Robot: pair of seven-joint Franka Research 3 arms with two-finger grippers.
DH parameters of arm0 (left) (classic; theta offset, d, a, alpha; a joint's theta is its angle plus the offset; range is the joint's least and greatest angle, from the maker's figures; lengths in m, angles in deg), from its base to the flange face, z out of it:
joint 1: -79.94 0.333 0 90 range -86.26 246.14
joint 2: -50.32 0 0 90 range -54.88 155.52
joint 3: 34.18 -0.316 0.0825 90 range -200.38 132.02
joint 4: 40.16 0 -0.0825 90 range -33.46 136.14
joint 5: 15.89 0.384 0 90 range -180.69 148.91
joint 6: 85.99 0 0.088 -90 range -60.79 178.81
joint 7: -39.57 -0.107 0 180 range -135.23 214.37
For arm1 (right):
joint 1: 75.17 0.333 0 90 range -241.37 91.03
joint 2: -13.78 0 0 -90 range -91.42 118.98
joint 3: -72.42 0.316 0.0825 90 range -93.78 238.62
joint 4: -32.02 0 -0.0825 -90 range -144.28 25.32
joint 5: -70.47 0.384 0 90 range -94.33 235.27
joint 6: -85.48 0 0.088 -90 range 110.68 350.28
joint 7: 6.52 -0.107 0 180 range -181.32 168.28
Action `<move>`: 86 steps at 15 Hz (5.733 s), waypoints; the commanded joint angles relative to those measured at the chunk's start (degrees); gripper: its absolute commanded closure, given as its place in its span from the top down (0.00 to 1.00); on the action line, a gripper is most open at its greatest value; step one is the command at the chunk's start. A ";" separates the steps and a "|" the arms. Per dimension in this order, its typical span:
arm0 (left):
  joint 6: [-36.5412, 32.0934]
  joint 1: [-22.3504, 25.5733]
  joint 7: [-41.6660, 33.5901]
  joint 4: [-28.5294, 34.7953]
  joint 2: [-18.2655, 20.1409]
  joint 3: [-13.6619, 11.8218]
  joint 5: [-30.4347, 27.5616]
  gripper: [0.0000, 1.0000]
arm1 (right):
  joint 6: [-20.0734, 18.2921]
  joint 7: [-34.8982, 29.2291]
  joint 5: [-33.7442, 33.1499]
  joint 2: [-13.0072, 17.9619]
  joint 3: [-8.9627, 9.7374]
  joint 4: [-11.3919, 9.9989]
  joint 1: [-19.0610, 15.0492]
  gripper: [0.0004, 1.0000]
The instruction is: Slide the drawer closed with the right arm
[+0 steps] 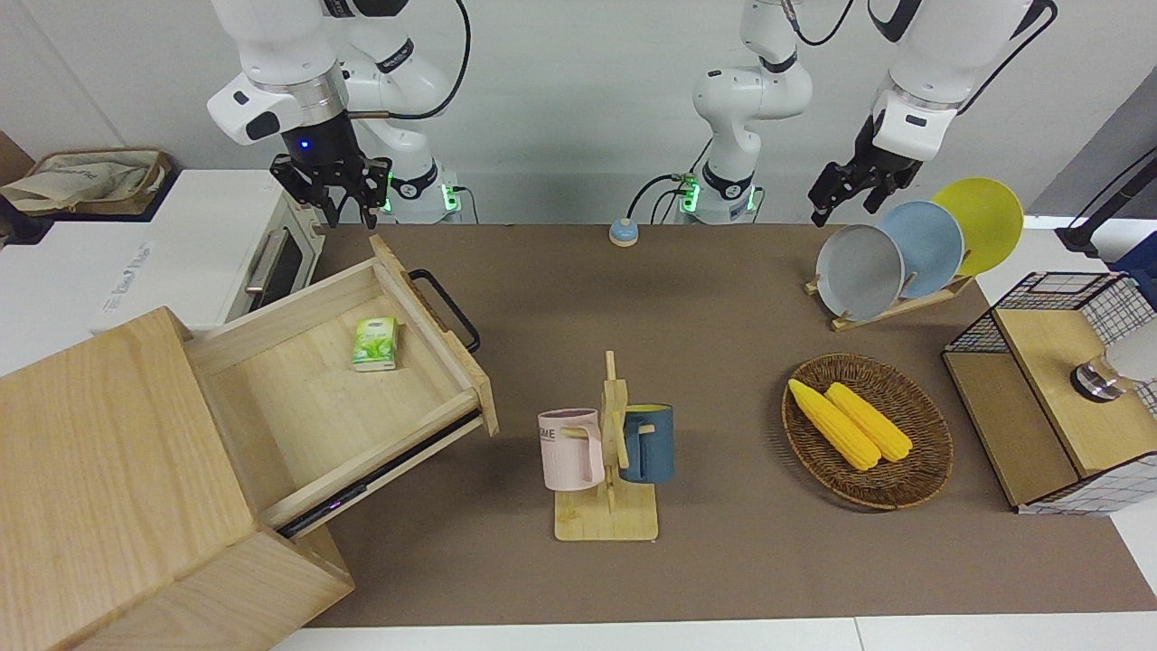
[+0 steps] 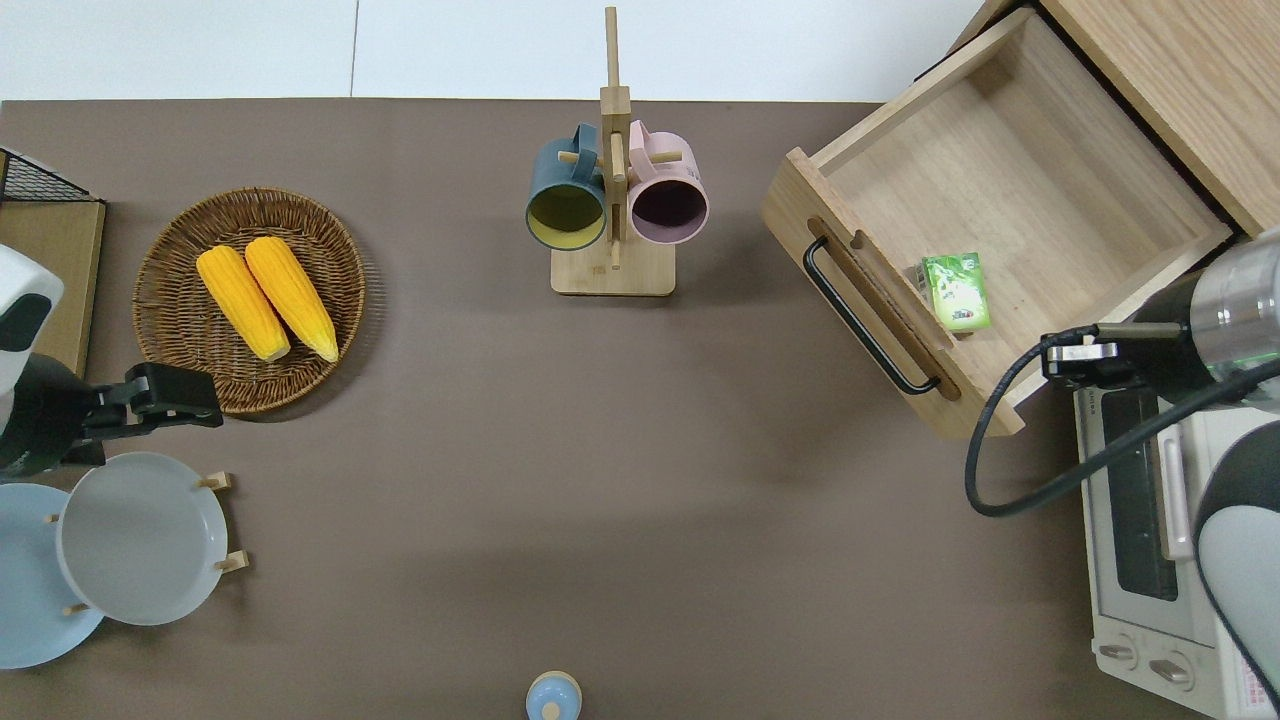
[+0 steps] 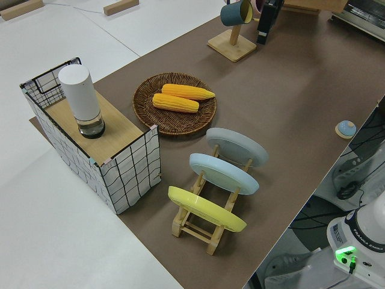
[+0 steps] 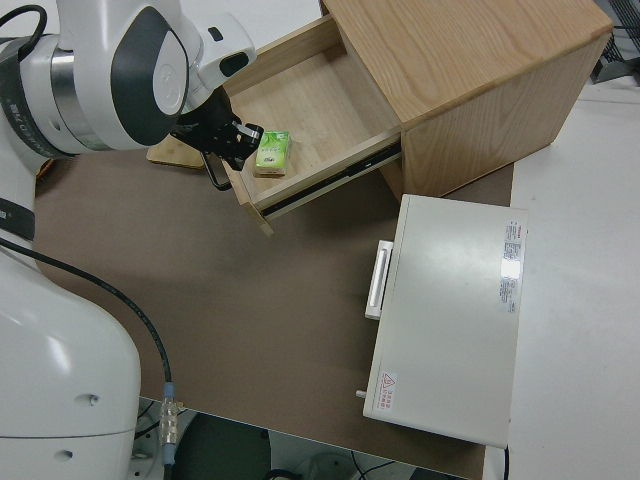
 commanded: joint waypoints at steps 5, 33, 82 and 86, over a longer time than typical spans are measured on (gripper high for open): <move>-0.89 -0.07 -0.51 -0.21 0.47 -0.25 -0.05 0.99 | -2.38 -12.96 2.14 -0.94 -0.13 1.69 1.60 0.00; -0.89 -0.07 -0.51 -0.21 0.47 -0.25 -0.05 0.99 | 17.65 -65.62 4.96 -3.66 -5.93 -11.49 26.47 0.00; -0.97 -0.07 -0.51 -0.21 0.47 -0.25 -0.05 0.99 | 27.67 -40.76 -4.62 -13.07 -11.29 -8.15 9.51 0.00; -0.89 -0.07 -0.51 -0.21 0.47 -0.25 -0.05 0.99 | 31.18 -38.04 -4.89 -14.04 -11.38 -8.06 5.47 0.00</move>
